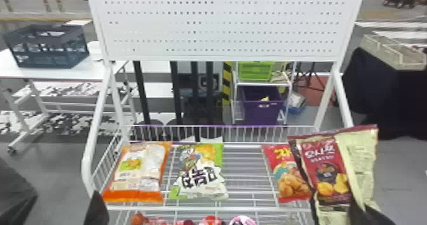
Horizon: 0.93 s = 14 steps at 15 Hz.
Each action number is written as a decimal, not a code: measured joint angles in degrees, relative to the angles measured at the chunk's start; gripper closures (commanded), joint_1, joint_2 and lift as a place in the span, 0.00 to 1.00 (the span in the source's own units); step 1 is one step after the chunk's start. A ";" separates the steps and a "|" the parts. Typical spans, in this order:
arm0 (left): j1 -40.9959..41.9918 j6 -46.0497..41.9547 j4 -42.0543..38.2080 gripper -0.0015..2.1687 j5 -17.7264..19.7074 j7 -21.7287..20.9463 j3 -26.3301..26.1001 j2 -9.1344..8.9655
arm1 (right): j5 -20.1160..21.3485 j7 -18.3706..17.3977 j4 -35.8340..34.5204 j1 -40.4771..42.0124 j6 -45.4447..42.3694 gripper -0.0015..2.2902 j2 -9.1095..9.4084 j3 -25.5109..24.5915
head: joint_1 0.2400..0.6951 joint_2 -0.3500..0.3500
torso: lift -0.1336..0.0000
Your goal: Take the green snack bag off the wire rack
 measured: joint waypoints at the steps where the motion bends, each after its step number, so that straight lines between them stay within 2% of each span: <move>1: -0.15 0.00 0.00 0.04 -0.01 0.06 -0.03 0.00 | -0.01 0.00 -0.01 0.07 -0.08 0.98 -0.01 -0.01 | 0.57 0.50 | 1.00; 11: -1.06 -0.12 0.78 0.04 0.15 -0.08 -0.75 -0.08 | 0.11 0.00 0.30 0.00 -0.10 0.98 0.00 0.07 | 0.57 0.50 | 1.00; 14: -7.63 0.21 5.27 0.04 0.23 -0.05 -6.13 1.01 | 0.05 -0.03 0.60 -0.18 -0.10 0.98 0.12 0.22 | 0.57 0.50 | 1.00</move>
